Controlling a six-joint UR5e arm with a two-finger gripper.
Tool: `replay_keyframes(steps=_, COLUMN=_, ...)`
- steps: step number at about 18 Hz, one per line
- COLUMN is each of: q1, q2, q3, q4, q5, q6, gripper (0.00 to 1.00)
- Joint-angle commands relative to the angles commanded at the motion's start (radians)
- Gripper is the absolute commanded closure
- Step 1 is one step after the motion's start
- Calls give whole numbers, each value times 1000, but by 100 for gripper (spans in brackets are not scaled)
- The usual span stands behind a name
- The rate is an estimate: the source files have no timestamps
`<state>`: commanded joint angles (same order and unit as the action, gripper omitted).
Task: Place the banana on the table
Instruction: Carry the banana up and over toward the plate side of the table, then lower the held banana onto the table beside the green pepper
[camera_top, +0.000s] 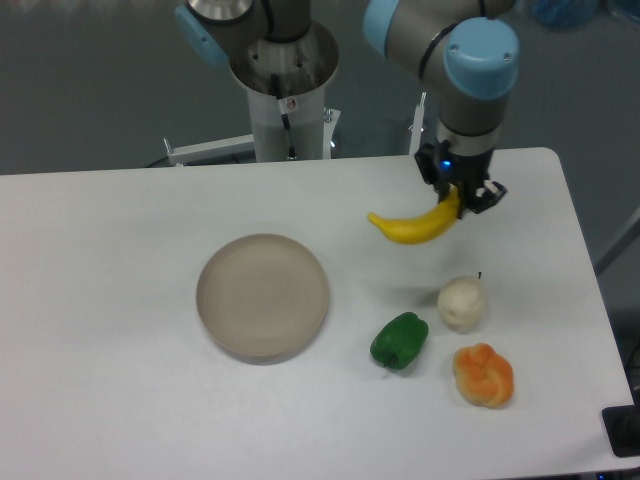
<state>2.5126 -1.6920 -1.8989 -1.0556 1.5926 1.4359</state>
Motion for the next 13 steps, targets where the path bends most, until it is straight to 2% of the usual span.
replay_keyframes(steps=2, q1=2, q2=0, q3=-51, q4=15, q5=-20, q6=-17, gripper=74)
replay_keyframes(steps=6, q1=8, q2=-8, q3=-100, q4=23, q5=-23, q6=-63, gripper=74)
replay_keyframes(steps=9, q1=9, q2=-46, q3=-121, q4=72, q5=-14, q6=-55, gripper=74)
replay_keyframes(steps=13, q1=-3, q2=-100, q3=-144, q4=170, q5=-11, q6=-80, gripper=74)
